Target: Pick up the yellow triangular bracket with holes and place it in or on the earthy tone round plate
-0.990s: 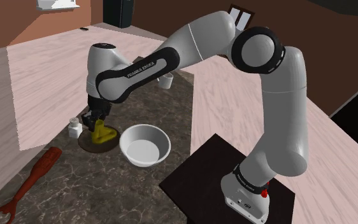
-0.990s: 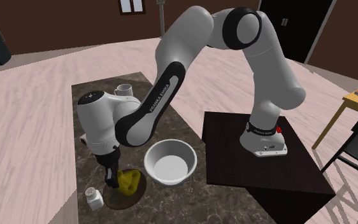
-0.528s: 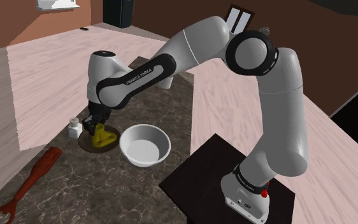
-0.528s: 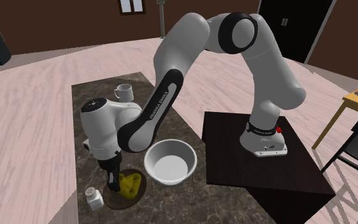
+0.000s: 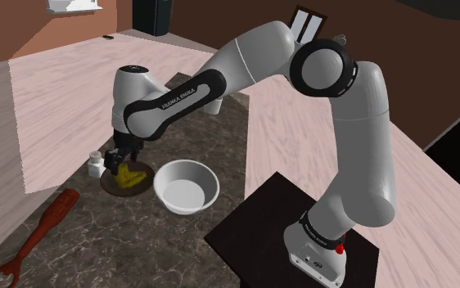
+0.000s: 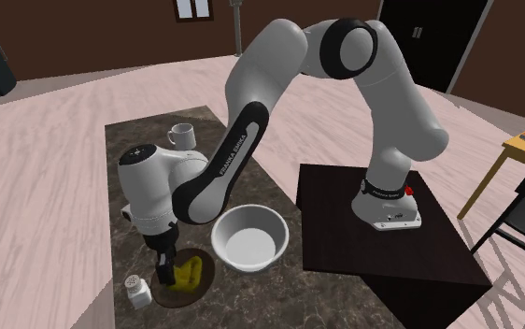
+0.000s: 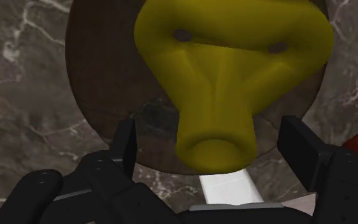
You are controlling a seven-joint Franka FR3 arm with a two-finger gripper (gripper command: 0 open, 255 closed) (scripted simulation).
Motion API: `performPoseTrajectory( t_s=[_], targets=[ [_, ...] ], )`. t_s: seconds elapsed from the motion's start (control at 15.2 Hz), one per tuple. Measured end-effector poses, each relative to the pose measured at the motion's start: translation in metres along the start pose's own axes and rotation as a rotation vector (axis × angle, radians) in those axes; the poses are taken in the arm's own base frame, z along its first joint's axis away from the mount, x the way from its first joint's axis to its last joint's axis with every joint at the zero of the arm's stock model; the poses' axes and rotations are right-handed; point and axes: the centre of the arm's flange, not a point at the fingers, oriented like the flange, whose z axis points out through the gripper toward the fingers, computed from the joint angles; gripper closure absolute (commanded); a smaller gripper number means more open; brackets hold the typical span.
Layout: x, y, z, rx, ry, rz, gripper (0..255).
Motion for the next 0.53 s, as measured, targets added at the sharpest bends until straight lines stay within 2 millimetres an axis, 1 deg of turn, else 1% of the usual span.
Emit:
performPoseTrajectory(
  t_s=[0.2,0.33,0.46,0.53],
  targets=[
    [0.0,0.0,0.0,0.0,0.0,0.0,0],
    [0.0,0.001,-0.015,0.0,0.0,0.0,0],
    [0.0,-0.001,-0.038,0.0,0.0,0.0,0],
    [0.001,-0.001,-0.044,0.0,0.001,0.0,0]
  ],
)
